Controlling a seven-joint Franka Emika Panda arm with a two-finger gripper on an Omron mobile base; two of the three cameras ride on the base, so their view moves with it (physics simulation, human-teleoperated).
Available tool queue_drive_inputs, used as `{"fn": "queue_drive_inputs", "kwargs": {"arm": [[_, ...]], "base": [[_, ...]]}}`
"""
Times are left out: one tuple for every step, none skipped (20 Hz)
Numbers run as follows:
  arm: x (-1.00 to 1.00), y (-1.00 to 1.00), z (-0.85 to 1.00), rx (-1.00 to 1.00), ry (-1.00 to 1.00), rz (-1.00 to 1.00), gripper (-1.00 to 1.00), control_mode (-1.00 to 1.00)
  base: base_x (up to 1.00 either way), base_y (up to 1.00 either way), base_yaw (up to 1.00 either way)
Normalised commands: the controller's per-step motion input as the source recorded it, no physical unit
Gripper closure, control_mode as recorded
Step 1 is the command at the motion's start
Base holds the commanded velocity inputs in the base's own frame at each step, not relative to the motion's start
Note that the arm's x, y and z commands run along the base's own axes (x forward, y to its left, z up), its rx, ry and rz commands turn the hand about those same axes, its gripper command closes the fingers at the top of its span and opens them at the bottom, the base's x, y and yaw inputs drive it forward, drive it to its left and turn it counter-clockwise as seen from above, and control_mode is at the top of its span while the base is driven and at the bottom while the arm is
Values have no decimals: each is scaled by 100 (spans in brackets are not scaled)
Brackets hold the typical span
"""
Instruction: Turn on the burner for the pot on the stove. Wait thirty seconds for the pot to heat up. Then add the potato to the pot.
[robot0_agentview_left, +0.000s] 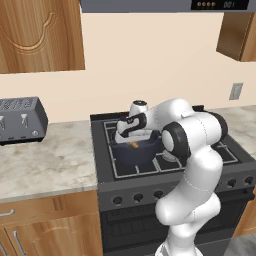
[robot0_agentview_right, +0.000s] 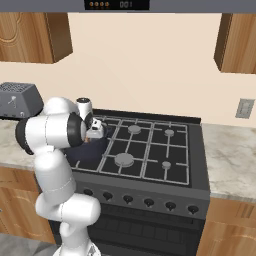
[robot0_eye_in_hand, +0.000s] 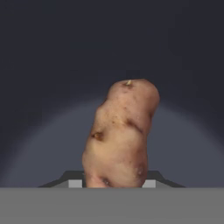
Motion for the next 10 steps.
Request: {"fn": "queue_drive_inputs", "kwargs": {"arm": [[12, 0, -24, 0, 0, -1, 100, -100], [16, 0, -22, 0, 0, -2, 100, -100], [16, 0, -21, 0, 0, -2, 100, -100], [14, 0, -18, 0, 0, -2, -100, -100], [4, 0, -11, 0, 0, -2, -100, -100], [0, 0, 0, 0, 0, -3, -100, -100], [0, -1, 0, 0, 0, -3, -100, -100], [-15, -8, 0, 0, -1, -3, -100, -100], [-36, -18, 13, 0, -7, -4, -100, -100], [-41, -25, 29, 4, -7, -5, -100, -100]], "base": [[0, 0, 0], [0, 0, 0], [0, 0, 0], [0, 0, 0], [0, 0, 0], [0, 0, 0], [0, 0, 0], [0, 0, 0], [0, 0, 0], [0, 0, 0]]}}
